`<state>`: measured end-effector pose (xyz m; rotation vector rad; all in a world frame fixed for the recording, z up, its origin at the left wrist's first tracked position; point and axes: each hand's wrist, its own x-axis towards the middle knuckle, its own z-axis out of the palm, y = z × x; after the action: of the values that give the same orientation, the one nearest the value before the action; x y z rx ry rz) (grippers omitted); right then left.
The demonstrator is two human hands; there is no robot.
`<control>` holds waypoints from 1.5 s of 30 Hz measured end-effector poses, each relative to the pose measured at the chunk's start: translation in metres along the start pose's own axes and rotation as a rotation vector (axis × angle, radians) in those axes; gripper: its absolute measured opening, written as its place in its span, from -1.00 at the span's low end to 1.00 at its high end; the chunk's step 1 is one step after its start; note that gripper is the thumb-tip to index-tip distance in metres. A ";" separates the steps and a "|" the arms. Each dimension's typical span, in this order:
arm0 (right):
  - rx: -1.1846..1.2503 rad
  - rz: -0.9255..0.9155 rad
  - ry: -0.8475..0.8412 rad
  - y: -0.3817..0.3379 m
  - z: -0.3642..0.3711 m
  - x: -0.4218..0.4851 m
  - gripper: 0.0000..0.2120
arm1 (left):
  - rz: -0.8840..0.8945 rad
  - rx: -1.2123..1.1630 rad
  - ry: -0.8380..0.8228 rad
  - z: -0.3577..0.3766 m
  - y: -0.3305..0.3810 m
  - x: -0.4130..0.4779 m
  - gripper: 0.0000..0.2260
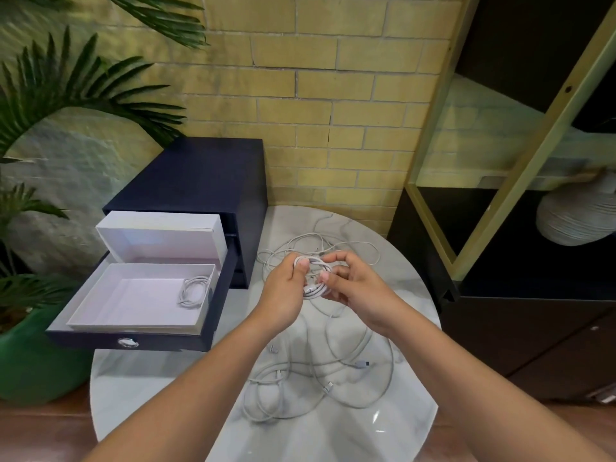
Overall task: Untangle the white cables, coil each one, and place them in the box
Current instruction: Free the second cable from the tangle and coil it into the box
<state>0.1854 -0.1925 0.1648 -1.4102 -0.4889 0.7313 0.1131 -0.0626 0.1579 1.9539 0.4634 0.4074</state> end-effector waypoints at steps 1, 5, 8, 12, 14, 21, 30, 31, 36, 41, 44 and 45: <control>-0.039 -0.005 -0.014 0.000 0.001 0.000 -0.78 | -0.017 -0.021 -0.003 0.000 0.000 -0.001 -0.75; -0.143 -0.041 -0.064 0.000 0.012 0.003 -0.76 | -0.161 -0.222 -0.094 -0.014 -0.008 0.003 -0.76; -0.180 -0.047 -0.051 0.001 0.024 0.009 -0.73 | -0.238 -0.334 -0.174 -0.036 -0.017 0.007 -0.75; -0.146 -0.030 0.034 0.009 0.053 0.025 -0.77 | -0.233 -0.352 -0.143 -0.072 -0.029 0.012 -0.78; -0.097 -0.036 0.068 0.014 0.074 0.038 -0.80 | -0.231 -0.323 -0.136 -0.095 -0.040 0.014 -0.83; -0.173 -0.105 0.163 0.022 0.148 0.086 -0.81 | -0.281 -0.067 -0.106 -0.187 -0.078 0.023 -0.92; -0.426 -0.096 0.194 0.036 0.201 0.107 -0.84 | -0.376 -0.013 -0.126 -0.228 -0.122 0.037 -0.91; -0.400 -0.094 0.215 0.035 0.204 0.106 -0.80 | -0.362 -0.014 -0.121 -0.230 -0.122 0.038 -0.90; -0.355 -0.149 0.284 0.032 0.226 0.104 -0.74 | -0.460 -0.222 -0.282 -0.236 -0.110 0.045 -0.68; -0.240 -0.049 0.114 0.039 0.233 0.109 -0.85 | -0.508 -0.411 -0.490 -0.239 -0.107 0.048 -0.62; -0.204 -0.026 0.133 0.036 0.229 0.108 -0.76 | -0.513 -0.401 -0.436 -0.238 -0.114 0.054 -0.77; -0.283 -0.052 0.202 0.033 0.225 0.106 -0.76 | -0.514 -0.375 -0.427 -0.238 -0.117 0.056 -0.79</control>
<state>0.0963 0.0414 0.1474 -1.7094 -0.4814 0.4839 0.0316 0.1963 0.1512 1.4347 0.5409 -0.2371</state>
